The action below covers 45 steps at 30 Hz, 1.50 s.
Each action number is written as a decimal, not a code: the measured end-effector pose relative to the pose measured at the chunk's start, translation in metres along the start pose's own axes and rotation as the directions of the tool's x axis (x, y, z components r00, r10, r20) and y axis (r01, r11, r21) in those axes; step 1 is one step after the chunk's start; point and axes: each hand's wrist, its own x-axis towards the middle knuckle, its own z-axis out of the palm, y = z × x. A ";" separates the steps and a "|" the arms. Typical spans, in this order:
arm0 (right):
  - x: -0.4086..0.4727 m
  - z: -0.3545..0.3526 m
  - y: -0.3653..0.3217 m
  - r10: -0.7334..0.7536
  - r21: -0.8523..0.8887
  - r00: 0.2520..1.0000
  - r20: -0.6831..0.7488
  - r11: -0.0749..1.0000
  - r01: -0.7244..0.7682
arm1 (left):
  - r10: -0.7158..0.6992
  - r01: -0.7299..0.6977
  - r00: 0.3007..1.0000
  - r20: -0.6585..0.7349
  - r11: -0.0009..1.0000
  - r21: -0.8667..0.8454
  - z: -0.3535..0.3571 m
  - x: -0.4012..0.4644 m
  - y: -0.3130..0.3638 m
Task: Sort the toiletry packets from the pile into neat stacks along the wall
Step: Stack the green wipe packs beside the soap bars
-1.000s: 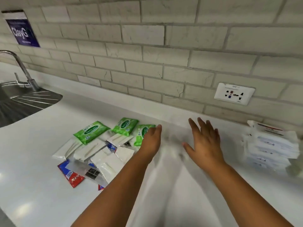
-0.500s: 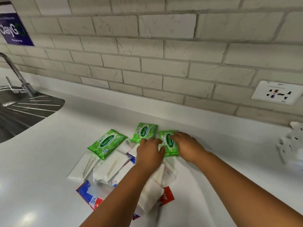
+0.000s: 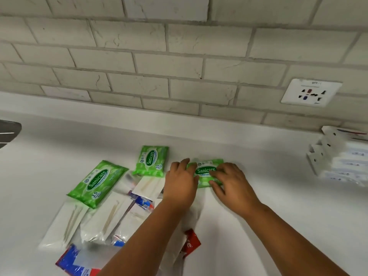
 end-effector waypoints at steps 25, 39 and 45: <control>-0.096 -0.042 0.160 0.347 0.018 0.909 -0.231 0.936 -0.352 | 0.165 -0.152 0.986 0.007 0.922 -0.355 0.094 0.022 0.201; -0.060 -0.030 0.219 0.301 0.019 0.907 -0.295 0.951 -0.309 | 0.164 -0.186 0.983 -0.088 0.882 -0.433 0.124 0.076 0.224; -0.057 -0.028 0.222 0.283 0.000 0.903 -0.323 0.954 -0.299 | 0.123 -0.145 0.989 -0.077 0.883 -0.447 0.124 0.077 0.226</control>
